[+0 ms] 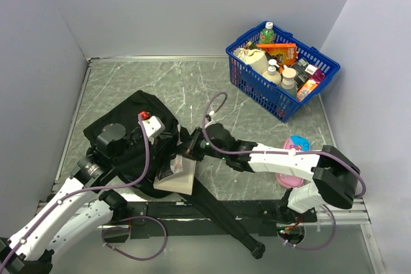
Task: Pack the student bag
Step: Place the book in the student bag.
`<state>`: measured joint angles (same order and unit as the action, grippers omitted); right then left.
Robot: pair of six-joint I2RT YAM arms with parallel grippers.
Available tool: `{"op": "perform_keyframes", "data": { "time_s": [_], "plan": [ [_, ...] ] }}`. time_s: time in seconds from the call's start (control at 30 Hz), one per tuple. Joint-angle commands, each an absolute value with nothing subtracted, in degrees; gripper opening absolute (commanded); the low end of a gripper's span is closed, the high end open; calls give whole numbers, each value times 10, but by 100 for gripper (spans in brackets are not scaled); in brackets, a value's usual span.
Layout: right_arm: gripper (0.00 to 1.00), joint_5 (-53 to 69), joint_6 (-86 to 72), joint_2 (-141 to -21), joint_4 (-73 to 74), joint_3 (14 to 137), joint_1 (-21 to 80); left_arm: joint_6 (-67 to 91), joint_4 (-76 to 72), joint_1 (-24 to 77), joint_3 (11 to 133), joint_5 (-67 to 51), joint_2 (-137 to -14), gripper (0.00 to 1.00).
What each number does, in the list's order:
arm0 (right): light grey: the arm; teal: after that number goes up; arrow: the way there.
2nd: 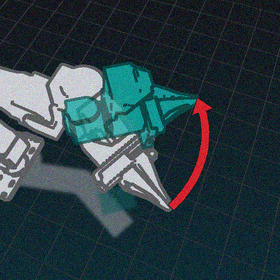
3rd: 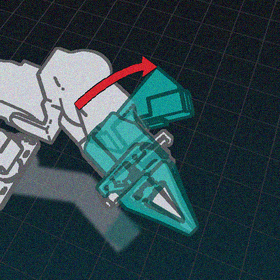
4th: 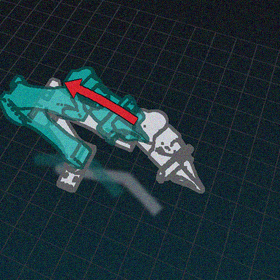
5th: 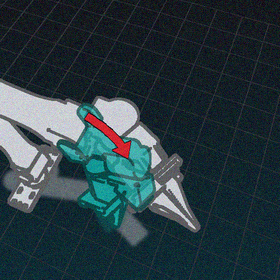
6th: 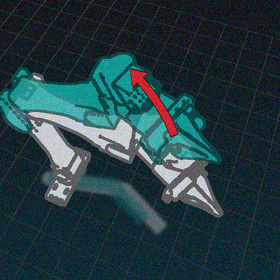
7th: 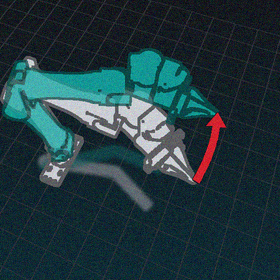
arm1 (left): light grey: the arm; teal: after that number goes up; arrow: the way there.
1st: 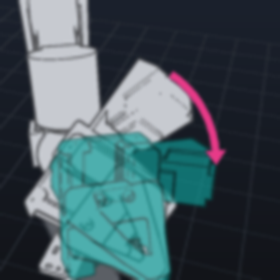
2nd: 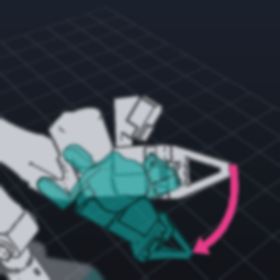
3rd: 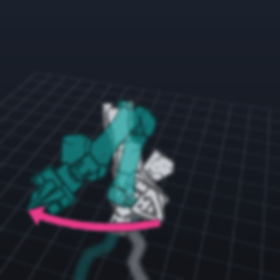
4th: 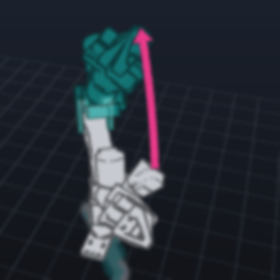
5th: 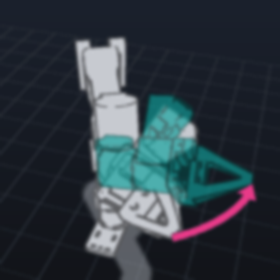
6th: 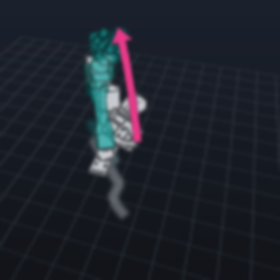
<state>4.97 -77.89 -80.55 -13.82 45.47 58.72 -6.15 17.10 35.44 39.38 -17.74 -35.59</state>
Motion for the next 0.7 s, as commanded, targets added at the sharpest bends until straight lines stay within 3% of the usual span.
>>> {"op": "perform_keyframes", "data": {
  "time_s": [0.0, 0.13, 0.2, 0.27, 0.67],
  "plan": [
    [0, -35, -797, -851, 3, 558, 616, -43, 133, 356, 416, -215, -335, 1],
    [0, -24, -764, -884, 221, 627, 625, -44, 138, 356, 418, -217, -333, 1],
    [25, -2, -753, -878, 231, 605, 624, -43, 136, 355, 416, -222, -332, 1],
    [34, 28, -744, -870, 240, 573, 621, -40, 134, 356, 413, -225, -332, 1],
    [42, 82, -635, -860, 254, 511, 602, -41, 134, 356, 417, -230, -339, 1]
  ]
}}
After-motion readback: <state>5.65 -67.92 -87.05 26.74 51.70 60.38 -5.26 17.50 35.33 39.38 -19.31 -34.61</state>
